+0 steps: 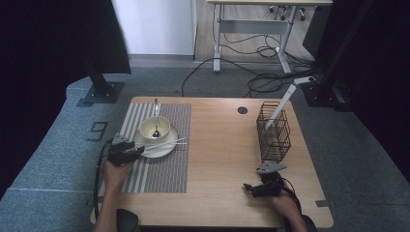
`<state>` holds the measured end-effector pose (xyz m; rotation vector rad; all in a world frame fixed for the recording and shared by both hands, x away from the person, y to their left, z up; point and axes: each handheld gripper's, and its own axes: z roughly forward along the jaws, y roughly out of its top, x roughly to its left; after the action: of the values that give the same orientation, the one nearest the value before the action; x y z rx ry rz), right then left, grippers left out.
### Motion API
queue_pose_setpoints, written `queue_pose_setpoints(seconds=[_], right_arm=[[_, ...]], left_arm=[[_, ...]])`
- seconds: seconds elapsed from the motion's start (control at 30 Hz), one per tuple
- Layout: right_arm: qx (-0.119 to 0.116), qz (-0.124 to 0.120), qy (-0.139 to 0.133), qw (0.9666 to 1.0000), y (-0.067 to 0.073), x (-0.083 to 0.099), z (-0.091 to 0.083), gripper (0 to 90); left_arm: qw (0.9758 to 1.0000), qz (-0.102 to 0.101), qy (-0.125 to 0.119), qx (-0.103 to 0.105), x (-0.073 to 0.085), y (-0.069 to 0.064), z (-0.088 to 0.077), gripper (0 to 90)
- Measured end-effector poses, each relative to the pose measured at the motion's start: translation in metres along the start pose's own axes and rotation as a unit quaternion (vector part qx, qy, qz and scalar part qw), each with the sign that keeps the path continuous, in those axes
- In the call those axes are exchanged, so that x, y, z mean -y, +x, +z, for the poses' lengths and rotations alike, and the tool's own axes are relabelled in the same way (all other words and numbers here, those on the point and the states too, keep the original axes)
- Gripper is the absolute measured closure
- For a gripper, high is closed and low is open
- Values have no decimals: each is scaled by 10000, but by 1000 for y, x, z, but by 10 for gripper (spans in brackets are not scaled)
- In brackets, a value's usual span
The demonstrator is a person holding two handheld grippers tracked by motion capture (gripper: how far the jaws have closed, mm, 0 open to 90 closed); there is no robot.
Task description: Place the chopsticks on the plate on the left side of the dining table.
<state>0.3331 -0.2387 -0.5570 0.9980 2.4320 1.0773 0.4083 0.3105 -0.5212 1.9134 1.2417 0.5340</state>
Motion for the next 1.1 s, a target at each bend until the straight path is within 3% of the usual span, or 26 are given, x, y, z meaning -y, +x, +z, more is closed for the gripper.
queue_pose_setpoints(seconds=[0.73, 0.9, 1.1], right_arm=[[3, 2, 1, 10000, 0, 0, 0, 116], [3, 2, 2, 10000, 0, 0, 0, 116], [3, 2, 2, 10000, 0, 0, 0, 115]], left_arm=[[10000, 3, -66, -59, -7, 2, 1, 429], [9997, -45, -175, 136, -7, -1, -3, 402], [9984, -48, -262, 490, -6, -11, -3, 292]])
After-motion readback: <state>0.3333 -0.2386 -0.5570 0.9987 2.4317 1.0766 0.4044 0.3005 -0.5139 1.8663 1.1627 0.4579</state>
